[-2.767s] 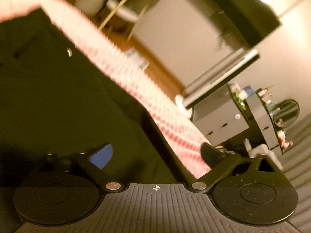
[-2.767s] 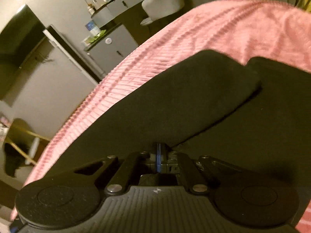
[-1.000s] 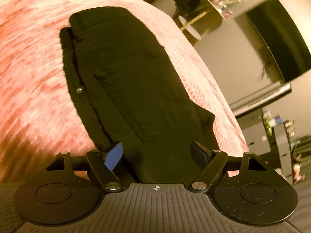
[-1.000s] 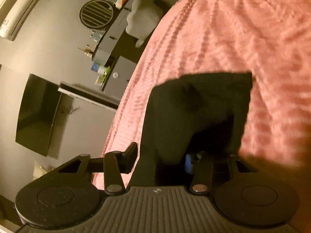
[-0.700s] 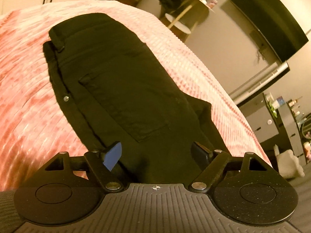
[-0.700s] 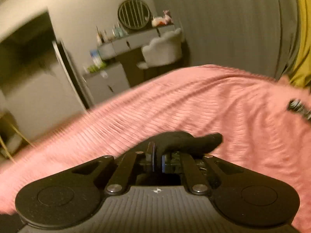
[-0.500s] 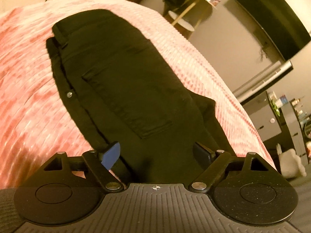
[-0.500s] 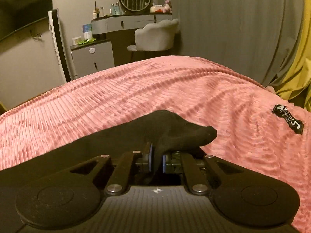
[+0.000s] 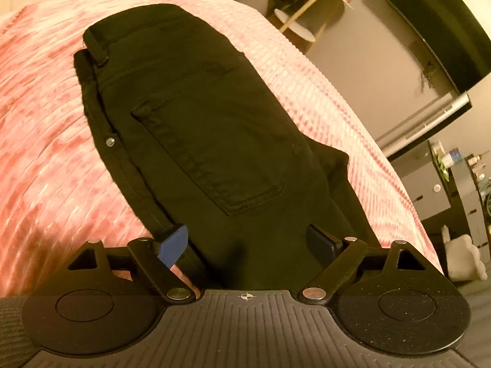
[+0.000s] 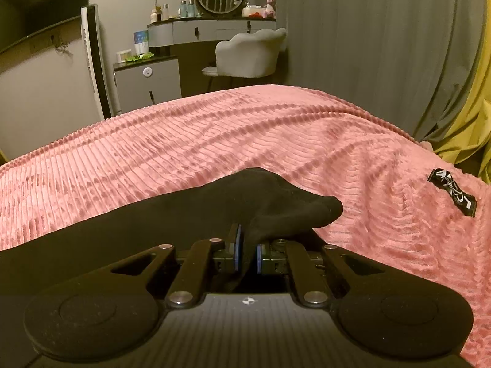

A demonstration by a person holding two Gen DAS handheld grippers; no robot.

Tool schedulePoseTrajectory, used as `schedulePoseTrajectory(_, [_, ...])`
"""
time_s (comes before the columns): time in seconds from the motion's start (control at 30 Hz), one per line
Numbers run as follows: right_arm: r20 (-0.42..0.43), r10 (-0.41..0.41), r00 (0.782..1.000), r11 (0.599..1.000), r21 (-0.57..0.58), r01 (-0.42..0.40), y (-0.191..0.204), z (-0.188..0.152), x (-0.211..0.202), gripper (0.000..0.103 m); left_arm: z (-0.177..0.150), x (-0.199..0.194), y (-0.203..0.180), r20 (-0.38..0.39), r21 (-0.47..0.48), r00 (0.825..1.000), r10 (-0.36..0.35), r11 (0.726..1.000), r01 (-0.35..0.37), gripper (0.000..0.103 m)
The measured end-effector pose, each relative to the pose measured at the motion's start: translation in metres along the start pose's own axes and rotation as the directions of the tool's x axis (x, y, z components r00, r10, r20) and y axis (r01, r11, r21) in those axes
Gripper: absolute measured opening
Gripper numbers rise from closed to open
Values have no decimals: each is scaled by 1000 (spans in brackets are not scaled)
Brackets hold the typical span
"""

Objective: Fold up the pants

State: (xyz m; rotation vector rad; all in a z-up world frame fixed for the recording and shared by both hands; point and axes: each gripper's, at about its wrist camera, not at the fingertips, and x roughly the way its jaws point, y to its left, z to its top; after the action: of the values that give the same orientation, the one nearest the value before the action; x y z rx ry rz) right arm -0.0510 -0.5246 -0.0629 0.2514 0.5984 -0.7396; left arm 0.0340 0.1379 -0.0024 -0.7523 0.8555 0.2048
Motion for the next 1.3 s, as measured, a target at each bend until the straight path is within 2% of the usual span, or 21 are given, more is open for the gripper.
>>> schedulePoseTrajectory(0.17, [-3, -19, 1000, 1000, -25, 19, 3, 1, 0, 7, 1, 3, 0, -12, -3, 1000, -2, 1000, 1, 89])
schedulePoseTrajectory(0.23, [-10, -73, 997, 996, -59, 72, 7, 0, 3, 16, 2, 4, 0, -16, -4, 1000, 1, 1000, -1, 90])
schedulePoseTrajectory(0.27, [-22, -139, 990, 987, -88, 137, 9, -1, 7, 36, 3, 5, 0, -17, -3, 1000, 3, 1000, -3, 90])
schedulePoseTrajectory(0.3, [-41, -238, 970, 965, -125, 231, 12, -2, 12, 63, 3, 5, -2, -18, -1, 1000, 6, 1000, -6, 90])
schedulePoseTrajectory(0.33, [-45, -312, 949, 942, -147, 302, 12, -3, 14, 68, 3, 5, -3, -17, 4, 1000, 11, 1000, -11, 91])
schedulePoseTrajectory(0.37, [-32, -328, 944, 936, -145, 320, 8, -4, 10, 68, 3, 5, -4, -12, 13, 1000, 20, 1000, -19, 92])
schedulePoseTrajectory(0.43, [-24, -235, 972, 969, -83, 232, -2, -3, -5, 68, 2, 5, -9, 6, 54, 999, 39, 998, -39, 93])
schedulePoseTrajectory(0.5, [-33, -143, 989, 990, -22, 142, -5, -4, -20, 68, -1, 7, -16, 17, 103, 998, 59, 993, -61, 93])
schedulePoseTrajectory(0.6, [-39, 2, 999, 1000, -16, -2, 11, -8, -43, 68, -6, 11, -29, 34, 189, 994, 100, 976, -105, 93])
schedulePoseTrajectory(0.67, [-39, 97, 995, 994, -38, -98, 32, -9, -58, 70, -8, 12, -34, 38, 228, 994, 102, 968, -108, 93])
schedulePoseTrajectory(0.8, [-69, 266, 961, 958, -94, -272, 84, -14, -77, 74, -11, 13, -37, 37, 271, 991, 125, 954, -130, 93])
schedulePoseTrajectory(0.97, [-201, 435, 878, 868, -166, -468, 159, -33, -88, 75, -8, 14, -33, 18, 254, 987, 157, 955, -156, 93])
schedulePoseTrajectory(1.03, [-253, 456, 853, 837, -205, -508, 180, -40, -89, 75, -7, 14, -32, 28, 263, 986, 163, 951, -164, 93])
schedulePoseTrajectory(1.13, [-296, 460, 837, 814, -237, -531, 199, -45, -89, 77, -4, 16, -32, 31, 269, 984, 176, 947, -177, 93])
schedulePoseTrajectory(1.23, [-348, 429, 834, 833, -206, -514, 198, -50, -78, 79, -1, 19, -28, 24, 265, 983, 180, 947, -180, 93])
schedulePoseTrajectory(1.3, [-395, 415, 820, 853, -145, -502, 192, -51, -66, 79, -2, 21, -27, 20, 268, 980, 197, 943, -195, 93])
